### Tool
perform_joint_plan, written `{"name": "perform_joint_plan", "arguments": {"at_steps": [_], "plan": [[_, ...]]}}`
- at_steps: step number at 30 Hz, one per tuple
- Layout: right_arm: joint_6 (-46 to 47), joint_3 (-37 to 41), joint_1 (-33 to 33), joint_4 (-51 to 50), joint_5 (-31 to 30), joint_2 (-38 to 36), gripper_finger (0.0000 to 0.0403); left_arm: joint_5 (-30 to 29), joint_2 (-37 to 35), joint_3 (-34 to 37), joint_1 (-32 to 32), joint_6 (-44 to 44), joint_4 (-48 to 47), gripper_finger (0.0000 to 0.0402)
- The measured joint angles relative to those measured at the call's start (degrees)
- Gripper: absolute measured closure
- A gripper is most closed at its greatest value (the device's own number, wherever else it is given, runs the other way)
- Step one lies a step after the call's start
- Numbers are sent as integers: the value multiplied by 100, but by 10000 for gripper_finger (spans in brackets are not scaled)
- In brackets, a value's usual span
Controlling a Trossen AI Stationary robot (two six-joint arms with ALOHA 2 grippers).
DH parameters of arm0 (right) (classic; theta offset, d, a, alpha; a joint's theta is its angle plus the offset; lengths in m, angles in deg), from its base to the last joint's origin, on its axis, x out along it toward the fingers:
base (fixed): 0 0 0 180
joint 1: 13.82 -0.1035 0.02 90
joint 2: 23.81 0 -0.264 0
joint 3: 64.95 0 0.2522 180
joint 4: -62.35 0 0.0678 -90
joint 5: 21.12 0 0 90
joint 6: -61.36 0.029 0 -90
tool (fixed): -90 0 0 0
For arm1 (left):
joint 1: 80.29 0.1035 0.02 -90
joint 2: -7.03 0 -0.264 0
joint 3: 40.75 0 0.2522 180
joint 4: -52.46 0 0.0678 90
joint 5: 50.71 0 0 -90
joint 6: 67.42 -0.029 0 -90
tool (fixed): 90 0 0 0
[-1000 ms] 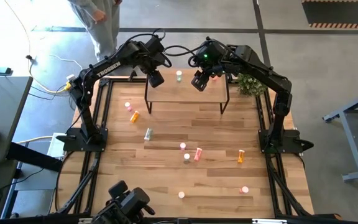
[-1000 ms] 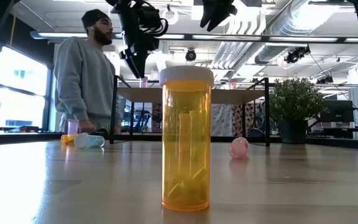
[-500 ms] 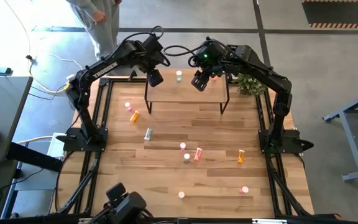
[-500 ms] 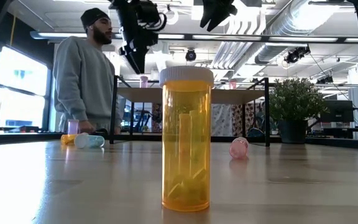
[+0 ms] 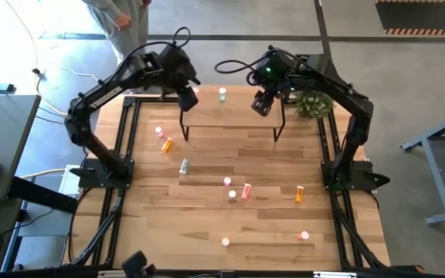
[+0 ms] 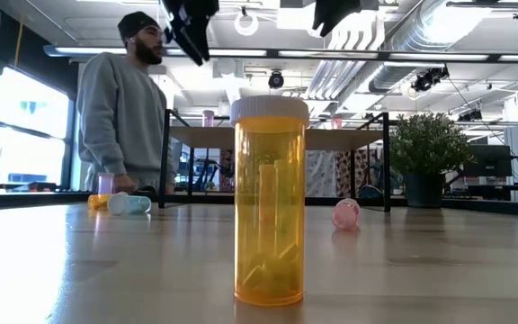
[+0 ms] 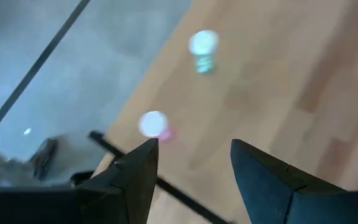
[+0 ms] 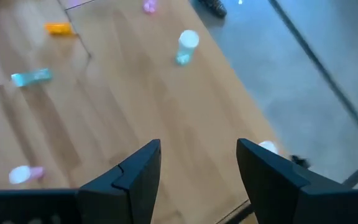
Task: Pick and place medicine bottles onto shelf by color
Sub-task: Put the middle right yellow pill bottle on the shelf
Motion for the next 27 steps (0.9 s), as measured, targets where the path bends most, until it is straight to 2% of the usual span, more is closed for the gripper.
{"name": "perform_joint_plan", "arguments": {"at_steps": [3,5,8,14,18,21,27], "plan": [[135,0,-45,-181,344,8,201,253,-297,500,-203,56,385,209],[350,0,-122,-329,366,15,201,301,-525,995,-312,93,716,209],[661,0,-298,-318,268,19,201,315,-890,1645,-462,275,1101,209],[1196,0,-707,-319,257,17,201,475,-1458,2527,-584,545,1235,209],[1569,48,-971,-300,-190,9,201,476,-1840,2987,-674,642,1321,209],[1953,541,-1167,-304,-403,-135,201,476,-2077,3239,-752,642,1369,209],[3397,2356,-1601,-242,-404,-981,201,488,-2428,3420,-815,642,1352,209]]}}
